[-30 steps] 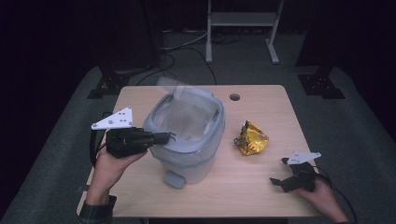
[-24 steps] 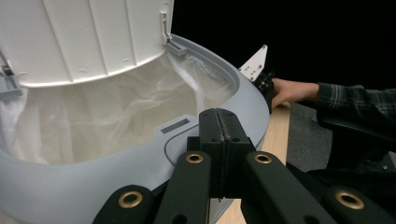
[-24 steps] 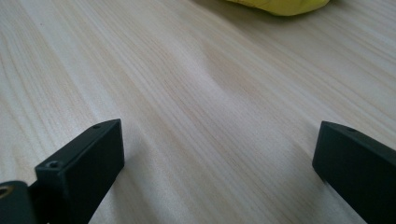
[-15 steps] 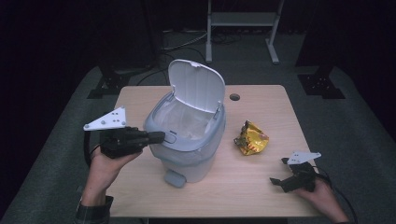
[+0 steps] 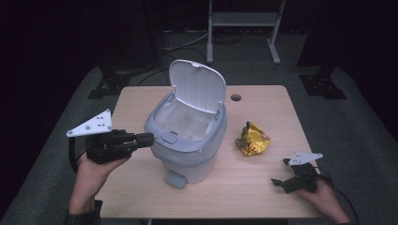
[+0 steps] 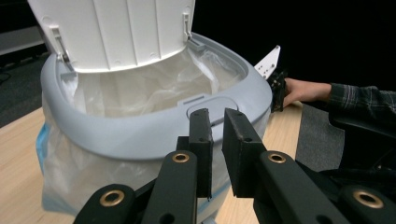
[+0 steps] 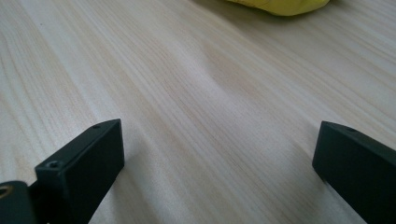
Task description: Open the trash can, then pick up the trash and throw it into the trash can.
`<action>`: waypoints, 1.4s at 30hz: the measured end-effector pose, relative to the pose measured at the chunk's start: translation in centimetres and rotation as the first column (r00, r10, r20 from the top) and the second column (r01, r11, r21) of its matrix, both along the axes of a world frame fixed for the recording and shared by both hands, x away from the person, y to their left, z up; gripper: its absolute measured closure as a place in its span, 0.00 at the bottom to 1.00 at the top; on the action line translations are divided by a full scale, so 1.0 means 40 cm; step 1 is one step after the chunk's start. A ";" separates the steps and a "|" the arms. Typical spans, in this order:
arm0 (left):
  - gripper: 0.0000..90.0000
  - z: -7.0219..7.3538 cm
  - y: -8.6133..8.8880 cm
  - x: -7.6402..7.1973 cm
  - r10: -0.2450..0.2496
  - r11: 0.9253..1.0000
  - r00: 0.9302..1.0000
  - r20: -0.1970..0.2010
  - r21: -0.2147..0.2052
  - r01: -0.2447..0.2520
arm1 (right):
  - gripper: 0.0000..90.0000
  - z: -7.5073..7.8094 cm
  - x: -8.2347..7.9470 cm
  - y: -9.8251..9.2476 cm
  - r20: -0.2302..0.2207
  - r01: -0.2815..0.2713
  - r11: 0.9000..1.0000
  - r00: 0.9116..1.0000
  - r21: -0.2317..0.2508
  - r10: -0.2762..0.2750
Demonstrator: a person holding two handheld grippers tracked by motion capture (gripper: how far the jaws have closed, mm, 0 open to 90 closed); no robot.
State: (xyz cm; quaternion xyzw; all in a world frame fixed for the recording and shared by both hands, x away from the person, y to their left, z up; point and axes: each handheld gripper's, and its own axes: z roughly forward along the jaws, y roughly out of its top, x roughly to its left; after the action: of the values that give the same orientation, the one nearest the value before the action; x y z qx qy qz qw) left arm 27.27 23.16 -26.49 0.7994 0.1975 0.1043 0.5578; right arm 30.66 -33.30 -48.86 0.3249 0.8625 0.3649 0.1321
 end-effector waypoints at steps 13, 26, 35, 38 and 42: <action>0.78 -0.033 0.049 -0.032 0.042 0.999 0.999 -0.014 0.015 -0.042 | 0.01 0.000 -0.001 0.000 0.000 0.002 1.000 1.000 0.001 -0.002; 0.41 -0.109 0.067 -0.021 0.129 0.989 0.991 -0.023 0.076 -0.127 | 0.01 0.000 -0.001 0.000 0.000 0.003 1.000 1.000 0.000 -0.003; 0.21 -0.183 0.065 0.010 0.195 0.973 0.981 -0.025 0.135 -0.189 | 0.01 0.000 -0.001 0.000 -0.001 0.003 1.000 1.000 0.000 -0.003; 0.15 -0.200 0.065 0.016 0.202 0.971 0.979 -0.019 0.136 -0.197 | 0.01 0.000 -0.001 0.000 0.000 0.003 1.000 1.000 -0.001 -0.003; 0.09 -0.226 0.061 0.025 0.215 0.967 0.977 -0.002 0.141 -0.213 | 0.01 0.000 -0.004 -0.001 0.001 0.004 1.000 1.000 0.000 -0.004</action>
State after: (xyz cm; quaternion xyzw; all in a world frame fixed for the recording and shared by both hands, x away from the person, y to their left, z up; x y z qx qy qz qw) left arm 28.26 25.60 -35.52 0.8114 0.2795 0.1706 0.4841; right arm 30.52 -33.33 -48.86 0.3266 0.8618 0.3646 0.1331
